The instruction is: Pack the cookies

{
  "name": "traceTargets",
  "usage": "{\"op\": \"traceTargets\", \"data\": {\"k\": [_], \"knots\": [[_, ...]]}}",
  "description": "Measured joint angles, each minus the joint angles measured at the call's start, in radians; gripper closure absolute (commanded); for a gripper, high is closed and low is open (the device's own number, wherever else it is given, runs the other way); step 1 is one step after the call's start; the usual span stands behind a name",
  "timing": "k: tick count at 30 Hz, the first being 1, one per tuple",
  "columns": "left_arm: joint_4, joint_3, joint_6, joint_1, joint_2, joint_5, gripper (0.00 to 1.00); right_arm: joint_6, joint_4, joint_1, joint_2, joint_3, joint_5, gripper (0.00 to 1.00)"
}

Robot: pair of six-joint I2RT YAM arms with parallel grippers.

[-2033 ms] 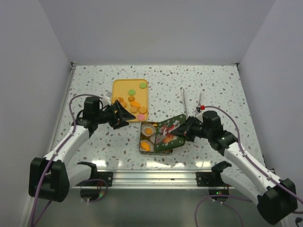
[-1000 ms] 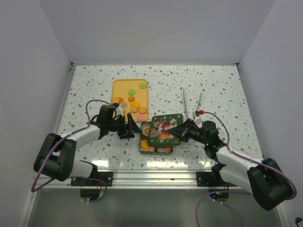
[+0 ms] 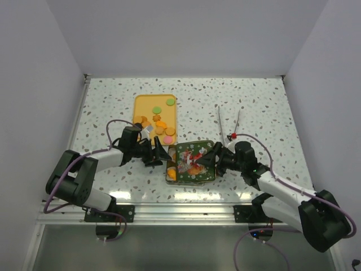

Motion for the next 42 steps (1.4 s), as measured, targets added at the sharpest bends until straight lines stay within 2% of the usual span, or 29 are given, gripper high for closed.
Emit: {"op": "traceTargets", "data": {"k": [6, 11, 16, 21, 25, 29, 32, 42], "knots": [[0.003, 0.0, 0.0, 0.0, 0.007, -0.002, 0.24, -0.111, -0.286, -0.001, -0.089, 0.09, 0.055, 0.14], [0.006, 0.0, -0.001, 0.0, 0.017, -0.003, 0.24, -0.204, -0.5, -0.002, -0.055, 0.188, 0.116, 0.15], [0.011, 0.001, -0.005, -0.001, 0.03, -0.003, 0.25, -0.27, -0.622, -0.002, -0.016, 0.26, 0.17, 0.18], [0.011, 0.005, -0.007, -0.007, 0.035, -0.003, 0.25, -0.294, -0.646, -0.002, 0.012, 0.277, 0.187, 0.29], [0.011, 0.006, -0.007, -0.007, 0.04, -0.003, 0.25, -0.303, -0.644, -0.002, 0.057, 0.278, 0.187, 0.42], [0.012, 0.01, -0.007, -0.007, 0.04, -0.003, 0.25, -0.308, -0.631, -0.002, 0.095, 0.283, 0.179, 0.6], [0.011, 0.012, -0.007, -0.002, 0.041, -0.016, 0.25, -0.313, -0.627, -0.003, 0.11, 0.303, 0.182, 0.64], [0.011, 0.022, -0.007, 0.006, 0.046, -0.038, 0.26, -0.326, -0.627, 0.027, 0.129, 0.317, 0.182, 0.69]]}}
